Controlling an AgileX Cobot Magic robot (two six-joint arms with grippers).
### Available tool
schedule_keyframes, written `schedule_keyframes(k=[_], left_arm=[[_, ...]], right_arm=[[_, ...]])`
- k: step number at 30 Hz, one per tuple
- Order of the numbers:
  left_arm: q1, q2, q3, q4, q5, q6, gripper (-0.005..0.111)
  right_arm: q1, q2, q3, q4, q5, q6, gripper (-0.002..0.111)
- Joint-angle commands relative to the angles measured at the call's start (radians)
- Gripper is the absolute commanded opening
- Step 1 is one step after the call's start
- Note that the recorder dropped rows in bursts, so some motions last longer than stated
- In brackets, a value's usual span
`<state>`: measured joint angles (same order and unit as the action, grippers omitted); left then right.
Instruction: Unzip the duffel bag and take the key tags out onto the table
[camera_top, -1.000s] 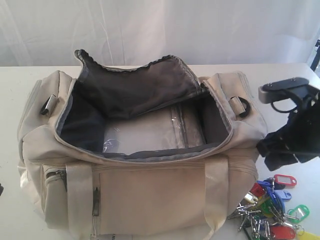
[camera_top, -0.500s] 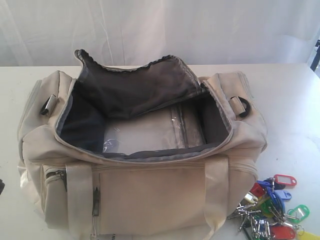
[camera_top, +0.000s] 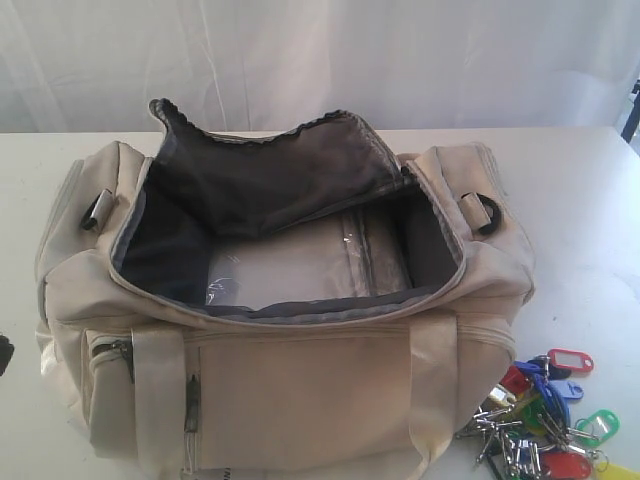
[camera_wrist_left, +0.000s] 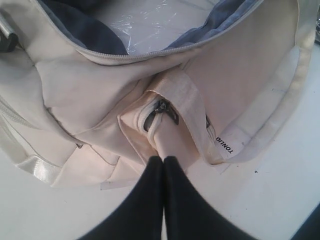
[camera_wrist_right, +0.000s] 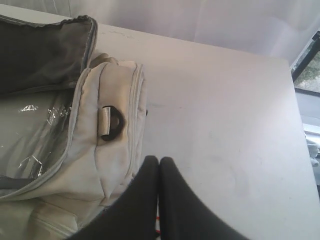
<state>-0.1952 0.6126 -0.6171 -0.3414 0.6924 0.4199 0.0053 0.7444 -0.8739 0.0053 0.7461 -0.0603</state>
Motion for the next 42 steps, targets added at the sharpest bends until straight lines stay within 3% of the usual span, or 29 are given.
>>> schedule_keyframes(k=[1, 7, 11, 14, 16, 21, 24, 31, 34, 42], left_arm=[[0.004, -0.007, 0.005, -0.018, 0.002, 0.000, 0.000], [0.012, -0.061, 0.005, -0.002, 0.006, 0.000, 0.000], [0.112, -0.221, 0.049, 0.017, -0.083, 0.007, 0.000], [0.224, -0.406, 0.157, 0.001, -0.212, -0.035, 0.000], [0.261, -0.519, 0.275, -0.001, -0.304, -0.081, 0.000], [0.263, -0.613, 0.525, -0.042, -0.479, -0.176, 0.000], [0.263, -0.613, 0.589, -0.057, -0.494, -0.255, 0.000], [0.263, -0.613, 0.617, -0.023, -0.524, -0.269, 0.000], [0.265, -0.613, 0.617, 0.286, -0.442, -0.519, 0.000], [0.263, -0.613, 0.617, 0.272, -0.447, -0.321, 0.000]], right_arm=[[-0.005, -0.005, 0.005, 0.006, -0.001, 0.012, 0.000], [-0.005, -0.005, 0.005, 0.002, -0.001, 0.012, 0.000], [-0.005, -0.005, 0.005, 0.002, -0.001, 0.012, 0.000], [-0.005, -0.005, 0.005, 0.002, -0.001, 0.012, 0.000], [-0.005, -0.005, 0.005, 0.002, -0.001, 0.012, 0.000], [-0.005, -0.005, 0.005, 0.002, -0.001, 0.012, 0.000], [-0.005, -0.009, 0.005, 0.002, 0.002, 0.012, 0.000], [-0.005, -0.009, 0.005, 0.002, 0.000, 0.012, 0.000], [-0.005, -0.009, 0.005, 0.002, 0.000, 0.012, 0.000], [-0.005, -0.009, 0.005, 0.002, 0.000, 0.012, 0.000]])
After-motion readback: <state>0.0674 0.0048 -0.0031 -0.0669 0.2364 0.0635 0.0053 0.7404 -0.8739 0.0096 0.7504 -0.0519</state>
